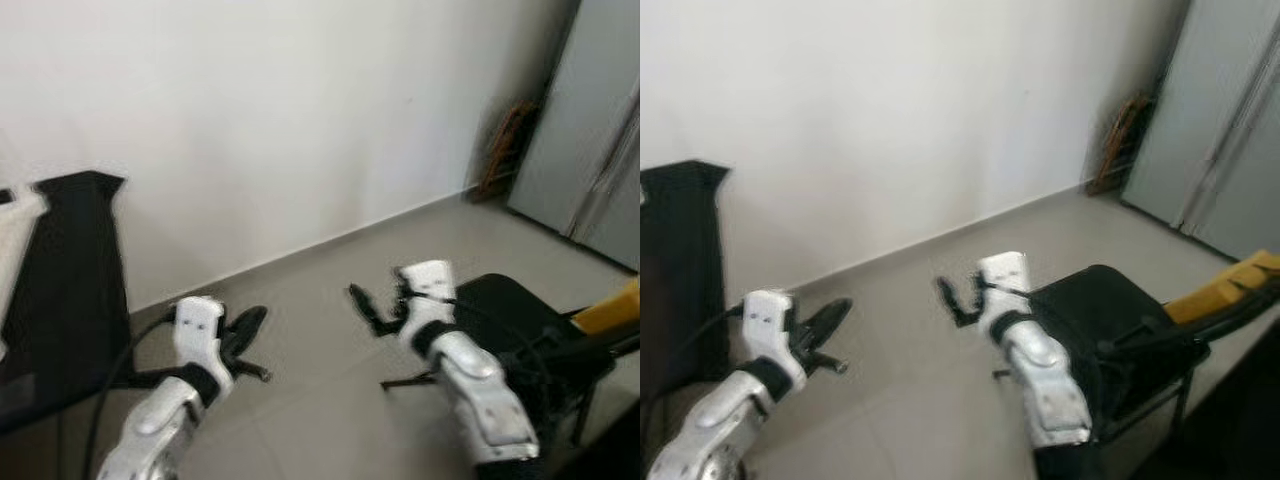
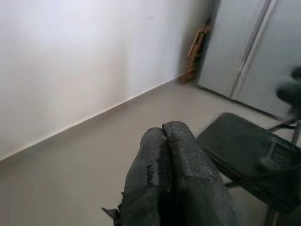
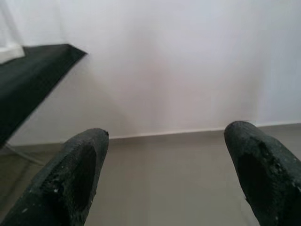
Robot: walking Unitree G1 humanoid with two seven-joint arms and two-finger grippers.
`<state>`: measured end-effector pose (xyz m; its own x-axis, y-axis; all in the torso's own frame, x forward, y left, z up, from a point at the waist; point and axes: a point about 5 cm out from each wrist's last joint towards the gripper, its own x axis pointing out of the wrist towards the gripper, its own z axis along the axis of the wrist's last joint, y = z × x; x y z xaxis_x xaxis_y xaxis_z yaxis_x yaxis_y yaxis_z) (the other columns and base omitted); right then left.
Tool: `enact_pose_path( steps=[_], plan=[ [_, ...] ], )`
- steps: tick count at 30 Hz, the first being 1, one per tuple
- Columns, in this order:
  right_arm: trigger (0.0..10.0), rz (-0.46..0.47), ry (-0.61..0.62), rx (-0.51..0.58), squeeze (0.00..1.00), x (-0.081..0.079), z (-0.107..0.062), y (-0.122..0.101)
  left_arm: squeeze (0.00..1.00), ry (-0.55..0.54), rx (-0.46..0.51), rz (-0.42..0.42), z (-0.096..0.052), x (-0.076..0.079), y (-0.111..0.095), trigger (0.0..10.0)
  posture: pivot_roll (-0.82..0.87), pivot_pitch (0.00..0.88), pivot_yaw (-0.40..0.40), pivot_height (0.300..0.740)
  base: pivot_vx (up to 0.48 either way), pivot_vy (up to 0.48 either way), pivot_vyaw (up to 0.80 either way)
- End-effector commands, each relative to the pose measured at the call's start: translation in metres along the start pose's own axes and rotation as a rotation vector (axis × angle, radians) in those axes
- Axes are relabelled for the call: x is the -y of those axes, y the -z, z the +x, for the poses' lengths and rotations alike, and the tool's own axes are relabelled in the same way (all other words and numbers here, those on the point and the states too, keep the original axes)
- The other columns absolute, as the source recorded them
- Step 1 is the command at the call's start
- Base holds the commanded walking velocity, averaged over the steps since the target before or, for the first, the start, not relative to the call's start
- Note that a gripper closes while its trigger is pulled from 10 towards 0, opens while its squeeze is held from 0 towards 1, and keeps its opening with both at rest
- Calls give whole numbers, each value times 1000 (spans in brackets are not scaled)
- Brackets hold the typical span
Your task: Building children table
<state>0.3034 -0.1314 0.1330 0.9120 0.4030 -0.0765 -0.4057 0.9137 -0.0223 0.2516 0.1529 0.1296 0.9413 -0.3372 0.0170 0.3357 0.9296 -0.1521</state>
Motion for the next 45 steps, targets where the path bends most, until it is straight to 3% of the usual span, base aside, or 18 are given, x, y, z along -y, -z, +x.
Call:
enact_pose_path(
  steps=[1, 45],
  plan=[
    [10000, 4, 20, 7, 0, 6, -1, -1, 0, 18, 2, -2, 2, 3, -1, 10000, -152, 0, 13, 740, 289, 0, 0],
    [10000, 4, 3, -1, 0, 7, -1, 1, 0, 24, 5, -21, 3, 3, 0, 10000, -152, 0, 6, 740, 288, 0, 0]
  ],
)
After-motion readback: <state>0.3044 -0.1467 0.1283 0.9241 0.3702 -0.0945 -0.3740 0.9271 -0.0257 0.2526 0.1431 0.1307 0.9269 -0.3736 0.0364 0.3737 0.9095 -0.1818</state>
